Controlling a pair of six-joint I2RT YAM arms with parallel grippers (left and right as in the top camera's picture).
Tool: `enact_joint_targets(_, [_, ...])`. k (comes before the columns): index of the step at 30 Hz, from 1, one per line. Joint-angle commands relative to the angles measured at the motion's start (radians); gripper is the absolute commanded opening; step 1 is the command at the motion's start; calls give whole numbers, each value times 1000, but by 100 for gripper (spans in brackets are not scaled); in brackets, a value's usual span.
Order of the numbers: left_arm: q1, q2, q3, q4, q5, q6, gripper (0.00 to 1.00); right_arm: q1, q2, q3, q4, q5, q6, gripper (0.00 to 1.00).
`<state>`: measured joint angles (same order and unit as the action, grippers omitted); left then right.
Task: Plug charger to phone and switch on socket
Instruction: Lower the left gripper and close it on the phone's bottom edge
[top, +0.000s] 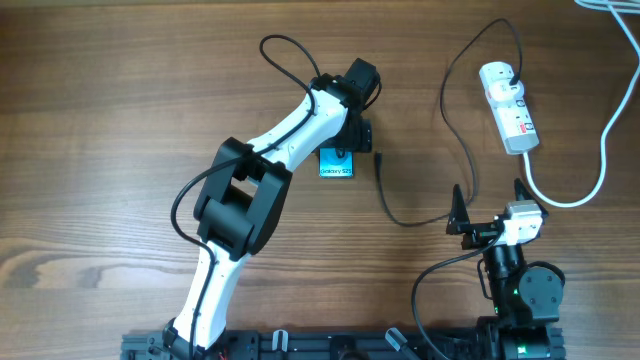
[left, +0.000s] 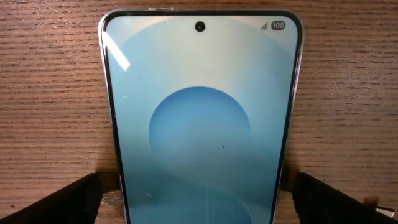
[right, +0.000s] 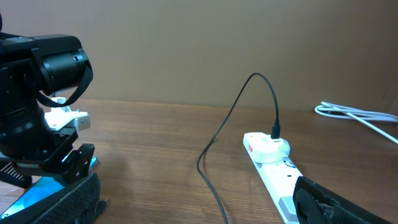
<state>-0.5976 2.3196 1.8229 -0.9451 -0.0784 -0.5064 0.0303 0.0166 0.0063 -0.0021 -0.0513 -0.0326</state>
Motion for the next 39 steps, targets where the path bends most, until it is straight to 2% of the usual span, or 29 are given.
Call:
enact_joint_targets(1, [-8,50,-6,-6,-2,5,89,5,-3,-1,2,0,-19,100])
enact_joint_targets(14, [-7,50,-6,-8,-2,5,80,5,-3,-1,2,0,-19,100])
enact_joint_targets(29, [-7,50,-6,-9,-2,5,77,5,-3,-1,2,0,-19,100])
enact_joint_targets(33, [-7,50,-6,-9,-2,5,72,5,-3,-1,2,0,-19,100])
enact_joint_targets(39, [-7,50,-6,-10,-2,5,73,5,-3,-1,2,0,-19,100])
